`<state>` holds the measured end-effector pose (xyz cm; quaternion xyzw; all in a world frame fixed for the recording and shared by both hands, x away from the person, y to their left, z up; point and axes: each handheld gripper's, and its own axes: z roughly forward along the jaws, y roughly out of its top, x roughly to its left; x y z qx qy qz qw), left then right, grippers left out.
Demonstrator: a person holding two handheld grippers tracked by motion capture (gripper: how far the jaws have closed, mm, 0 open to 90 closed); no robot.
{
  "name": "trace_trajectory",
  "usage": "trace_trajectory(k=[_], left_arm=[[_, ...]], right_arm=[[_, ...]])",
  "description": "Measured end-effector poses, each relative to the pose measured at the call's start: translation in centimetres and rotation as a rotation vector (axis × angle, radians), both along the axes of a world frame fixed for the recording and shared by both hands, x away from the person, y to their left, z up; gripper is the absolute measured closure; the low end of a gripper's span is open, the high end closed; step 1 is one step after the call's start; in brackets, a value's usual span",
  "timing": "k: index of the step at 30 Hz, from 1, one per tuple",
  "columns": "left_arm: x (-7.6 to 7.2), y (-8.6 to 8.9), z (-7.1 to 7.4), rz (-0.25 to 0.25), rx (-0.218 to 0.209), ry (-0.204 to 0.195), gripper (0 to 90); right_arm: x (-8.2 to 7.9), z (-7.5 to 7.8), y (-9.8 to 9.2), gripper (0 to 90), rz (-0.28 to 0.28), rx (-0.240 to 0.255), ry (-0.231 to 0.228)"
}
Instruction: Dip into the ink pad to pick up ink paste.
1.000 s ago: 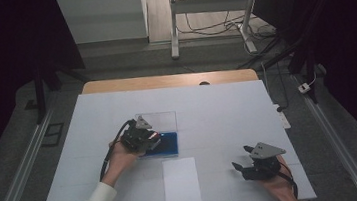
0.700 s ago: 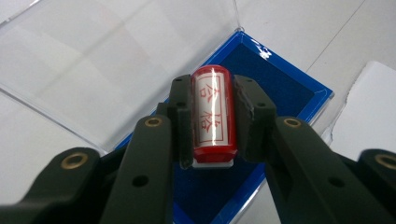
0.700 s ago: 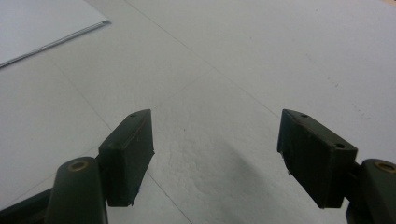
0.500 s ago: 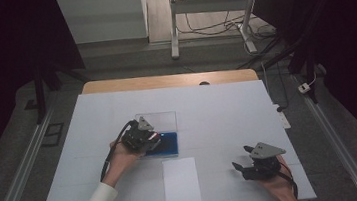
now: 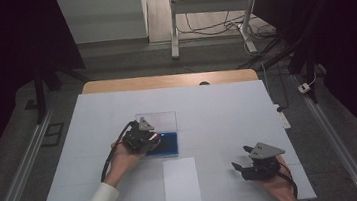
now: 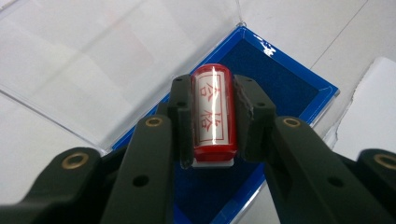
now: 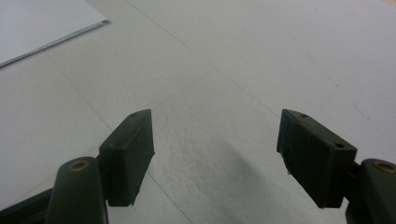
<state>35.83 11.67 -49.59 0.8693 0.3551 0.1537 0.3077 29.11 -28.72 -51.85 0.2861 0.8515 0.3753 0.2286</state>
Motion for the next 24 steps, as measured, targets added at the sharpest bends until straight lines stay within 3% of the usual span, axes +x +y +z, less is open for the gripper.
trace_trajectory(k=[9,16,24], left_arm=[[-0.30,-0.51,0.03,0.004,0.037,-0.020,70.6],[-0.16,-0.17,-0.09,0.008,0.005,-0.007,70.7],[-0.14,-0.17,-0.11,0.012,0.004,-0.006,70.7]], right_arm=[[-0.02,-0.01,0.08,26.9,-0.002,0.003,0.001],[-0.06,0.03,0.05,27.1,-0.003,0.001,-0.003],[-0.07,0.06,0.13,27.1,-0.004,-0.006,-0.004]])
